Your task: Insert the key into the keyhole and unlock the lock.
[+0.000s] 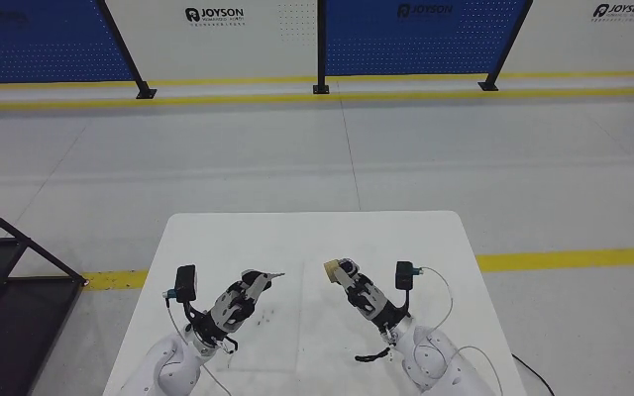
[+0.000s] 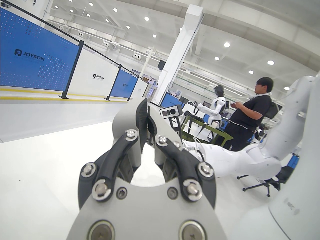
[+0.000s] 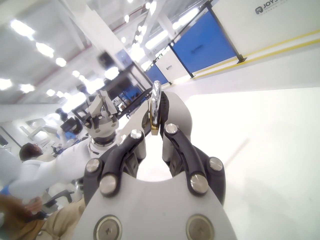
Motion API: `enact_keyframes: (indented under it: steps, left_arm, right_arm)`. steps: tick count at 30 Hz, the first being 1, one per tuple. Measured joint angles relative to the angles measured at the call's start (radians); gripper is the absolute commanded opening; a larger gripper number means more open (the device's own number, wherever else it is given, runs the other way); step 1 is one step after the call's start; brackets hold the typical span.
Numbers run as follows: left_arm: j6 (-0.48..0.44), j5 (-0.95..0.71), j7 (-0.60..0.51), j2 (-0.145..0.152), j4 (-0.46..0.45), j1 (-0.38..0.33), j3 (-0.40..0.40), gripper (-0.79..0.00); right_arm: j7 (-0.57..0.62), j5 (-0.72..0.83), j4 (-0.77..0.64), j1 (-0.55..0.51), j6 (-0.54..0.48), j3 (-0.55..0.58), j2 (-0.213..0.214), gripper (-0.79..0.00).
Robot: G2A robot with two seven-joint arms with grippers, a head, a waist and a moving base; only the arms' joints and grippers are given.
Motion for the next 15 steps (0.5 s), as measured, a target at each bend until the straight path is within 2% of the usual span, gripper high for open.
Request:
enact_keyframes:
  steps: [11,15]
  left_arm:
    - [0.0,-0.037,-0.01,-0.002,-0.006,-0.001,0.017,-0.785]
    - [0.0,-0.073,-0.016,-0.004,-0.003,0.002,0.052,-0.785]
  right_arm:
    - [0.005,0.027,-0.008,0.002,-0.01,-0.016,-0.003,-0.785]
    - [-0.099,0.076,0.016,0.01,-0.065,-0.055,-0.018,-0.785]
